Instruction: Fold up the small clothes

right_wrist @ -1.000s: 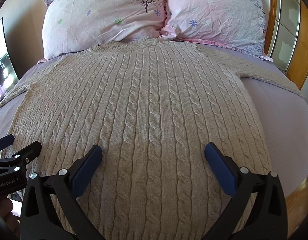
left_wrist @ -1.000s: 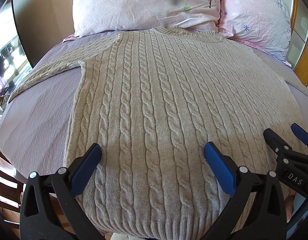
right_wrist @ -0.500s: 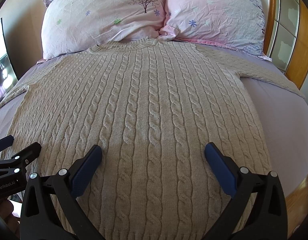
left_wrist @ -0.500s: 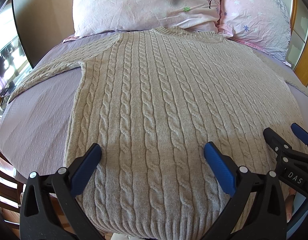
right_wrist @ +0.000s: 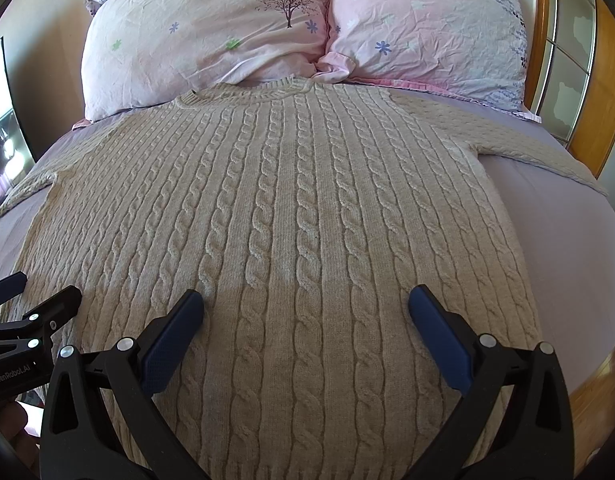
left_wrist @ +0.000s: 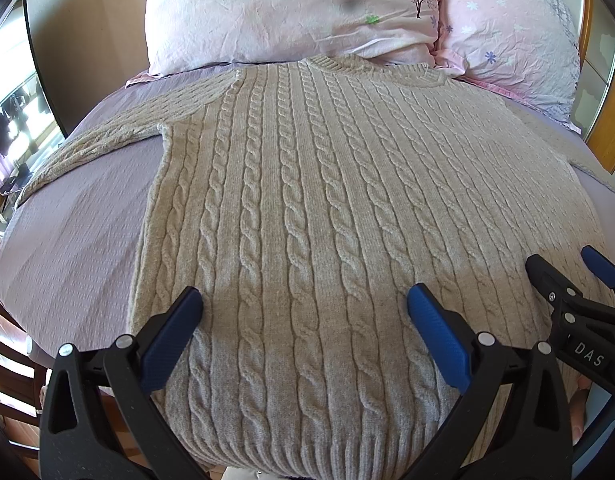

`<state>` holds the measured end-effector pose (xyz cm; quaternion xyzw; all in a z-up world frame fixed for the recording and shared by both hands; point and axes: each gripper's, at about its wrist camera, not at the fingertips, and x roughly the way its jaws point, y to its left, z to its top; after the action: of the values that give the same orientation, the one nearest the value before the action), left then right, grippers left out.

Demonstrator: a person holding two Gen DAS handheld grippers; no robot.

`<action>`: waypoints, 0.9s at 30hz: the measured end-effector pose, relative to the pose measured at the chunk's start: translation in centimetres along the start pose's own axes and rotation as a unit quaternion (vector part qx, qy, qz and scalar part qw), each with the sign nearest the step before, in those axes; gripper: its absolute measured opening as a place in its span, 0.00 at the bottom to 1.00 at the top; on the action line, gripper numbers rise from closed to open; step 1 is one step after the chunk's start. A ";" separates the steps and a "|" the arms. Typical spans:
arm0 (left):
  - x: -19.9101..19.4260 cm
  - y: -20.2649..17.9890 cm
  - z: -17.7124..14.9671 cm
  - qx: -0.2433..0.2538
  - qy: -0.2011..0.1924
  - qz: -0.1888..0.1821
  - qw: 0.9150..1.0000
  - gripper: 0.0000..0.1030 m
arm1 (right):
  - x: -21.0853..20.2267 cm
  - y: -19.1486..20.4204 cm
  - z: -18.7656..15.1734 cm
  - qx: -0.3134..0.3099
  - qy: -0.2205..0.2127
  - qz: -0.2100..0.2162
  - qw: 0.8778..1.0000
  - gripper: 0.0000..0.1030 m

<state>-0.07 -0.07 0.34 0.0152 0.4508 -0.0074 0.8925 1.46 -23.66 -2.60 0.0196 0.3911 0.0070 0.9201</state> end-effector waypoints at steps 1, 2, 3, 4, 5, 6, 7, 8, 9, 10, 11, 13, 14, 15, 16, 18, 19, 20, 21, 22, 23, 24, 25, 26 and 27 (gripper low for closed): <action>0.0 0.0 -0.1 0.000 0.000 0.000 1.000 0.98 | 0.0 0.1 0.0 0.000 0.000 0.000 1.000 0.99; 0.0 0.0 0.0 0.000 0.000 0.000 1.000 0.98 | 0.0 0.1 0.0 0.000 0.000 0.000 1.000 0.99; 0.0 0.0 0.0 0.000 0.000 0.000 1.000 0.98 | 0.0 0.0 0.0 0.000 0.000 0.000 1.000 0.99; 0.0 0.0 0.0 0.000 0.000 0.000 1.000 0.98 | 0.0 0.1 0.0 0.000 0.000 0.000 1.000 0.99; 0.0 0.0 0.0 0.000 -0.001 0.000 1.000 0.98 | 0.0 0.1 0.0 0.000 0.000 0.000 1.000 0.99; 0.0 0.0 -0.1 0.000 -0.001 0.000 1.000 0.98 | 0.0 -0.1 0.0 0.000 0.000 0.000 1.000 0.99; 0.0 0.0 0.0 0.000 -0.001 0.000 1.000 0.98 | 0.0 0.1 0.0 0.000 0.000 0.000 1.000 0.99; 0.0 0.0 -0.1 0.000 -0.001 0.000 1.000 0.98 | 0.0 0.1 0.0 0.000 0.000 0.000 1.000 0.99; 0.0 0.0 0.0 0.000 -0.001 0.000 1.000 0.98 | 0.0 0.0 0.0 0.000 0.000 0.000 1.000 0.99; 0.0 0.0 0.0 0.000 -0.001 0.000 1.000 0.98 | 0.0 0.1 0.0 0.000 -0.001 0.000 1.000 0.99; 0.0 0.0 0.0 0.000 -0.001 0.000 1.000 0.98 | 0.0 0.1 0.0 0.000 -0.001 0.000 1.000 0.99; 0.0 0.0 0.0 0.000 -0.001 0.000 1.000 0.98 | 0.0 0.1 -0.1 0.000 -0.001 0.000 1.000 0.99; 0.0 0.0 0.0 0.000 -0.001 0.000 1.000 0.98 | 0.0 0.2 -0.1 0.000 -0.001 0.000 1.000 0.99; 0.0 0.0 0.0 0.000 -0.001 0.000 1.000 0.98 | 0.0 0.2 -0.1 0.000 -0.001 0.000 1.000 0.99; 0.0 0.0 -0.1 0.000 -0.002 0.000 1.000 0.98 | 0.0 0.2 -0.1 0.000 -0.001 0.000 1.000 0.99; 0.0 0.0 0.0 0.000 -0.002 0.000 1.000 0.98 | 0.0 0.1 -0.1 -0.001 0.000 0.000 1.000 0.99; 0.0 0.0 -0.1 0.000 -0.001 0.000 1.000 0.98 | 0.0 0.1 -0.1 -0.002 0.000 0.001 1.000 0.99; 0.0 0.0 0.0 0.000 -0.001 0.000 1.000 0.98 | 0.0 0.0 -0.1 -0.002 0.001 0.001 1.000 0.99; 0.0 0.0 -0.1 0.000 -0.001 0.000 1.000 0.98 | 0.0 -0.2 0.1 -0.003 0.002 0.001 1.000 0.99; 0.0 0.0 -0.1 0.000 -0.001 0.000 1.000 0.98 | -0.1 -0.2 0.4 -0.003 0.002 0.001 1.000 0.99; 0.0 0.0 -0.1 0.000 -0.001 0.000 1.000 0.98 | -0.1 -0.2 0.4 -0.004 0.003 0.001 1.000 0.99; 0.0 0.0 -0.1 0.000 -0.001 0.000 1.000 0.98 | 0.0 -0.2 0.5 -0.005 0.004 0.001 1.000 0.99; -0.1 0.2 0.0 0.000 0.001 0.000 1.000 0.98 | 0.0 -0.1 0.5 -0.005 0.004 0.001 1.000 0.99; -0.1 0.2 0.1 0.000 0.002 0.000 1.000 0.98 | 0.0 -0.1 0.4 -0.006 0.004 0.001 1.000 0.99; -0.1 0.1 0.1 0.001 0.003 0.000 1.000 0.98 | 0.0 -0.2 0.5 -0.008 0.004 0.001 1.000 0.99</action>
<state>-0.02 0.06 0.50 0.0159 0.4530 -0.0073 0.8913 1.82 -23.84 -2.26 0.0129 0.3949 0.0114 0.9186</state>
